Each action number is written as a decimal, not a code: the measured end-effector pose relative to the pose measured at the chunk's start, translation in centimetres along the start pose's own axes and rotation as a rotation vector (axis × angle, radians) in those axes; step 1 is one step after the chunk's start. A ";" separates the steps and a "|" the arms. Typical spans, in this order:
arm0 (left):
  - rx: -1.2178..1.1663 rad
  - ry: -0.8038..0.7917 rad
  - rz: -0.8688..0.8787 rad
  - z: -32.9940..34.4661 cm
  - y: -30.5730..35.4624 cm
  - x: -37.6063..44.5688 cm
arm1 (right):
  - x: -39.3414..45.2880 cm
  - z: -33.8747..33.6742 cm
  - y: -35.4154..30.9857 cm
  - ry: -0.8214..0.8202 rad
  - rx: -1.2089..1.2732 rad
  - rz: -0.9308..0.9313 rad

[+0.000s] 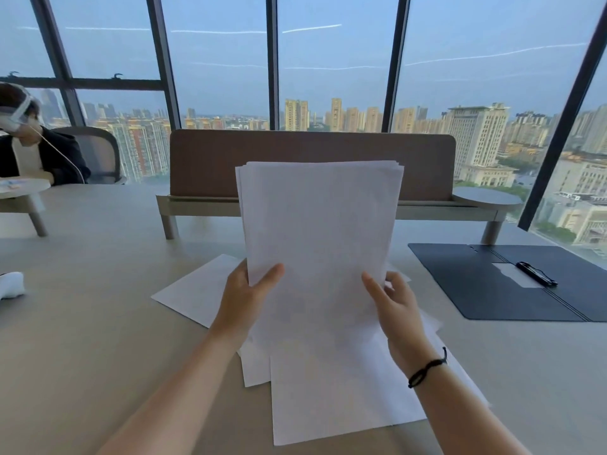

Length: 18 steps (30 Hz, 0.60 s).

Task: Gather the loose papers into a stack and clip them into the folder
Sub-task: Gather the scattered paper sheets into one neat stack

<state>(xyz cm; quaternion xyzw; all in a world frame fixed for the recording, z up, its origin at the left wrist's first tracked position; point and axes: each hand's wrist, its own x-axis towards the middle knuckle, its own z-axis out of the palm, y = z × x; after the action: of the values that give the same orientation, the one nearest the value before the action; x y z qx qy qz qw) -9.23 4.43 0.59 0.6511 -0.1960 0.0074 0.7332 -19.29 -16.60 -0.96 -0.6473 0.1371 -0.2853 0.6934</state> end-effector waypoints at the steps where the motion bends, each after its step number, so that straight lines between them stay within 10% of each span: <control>1: -0.039 -0.010 0.002 0.1 0.1 0.1 | 0.2 0.2 -0.2 0.024 0.002 -0.014; 10: -0.167 -0.001 -0.275 -2.7 -1.2 3.0 | 2.5 0.4 -0.2 -0.062 -0.292 -0.065; 18: -0.312 0.256 -0.373 -7.9 -4.4 4.5 | 4.6 -4.5 4.0 -0.208 -1.459 0.096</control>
<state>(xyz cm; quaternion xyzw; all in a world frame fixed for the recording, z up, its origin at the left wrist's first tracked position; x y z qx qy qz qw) -1.75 10.21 -2.90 0.5488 0.0228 -0.0761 0.8322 -17.30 -22.90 -4.57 -0.9609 0.2536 -0.0279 0.1077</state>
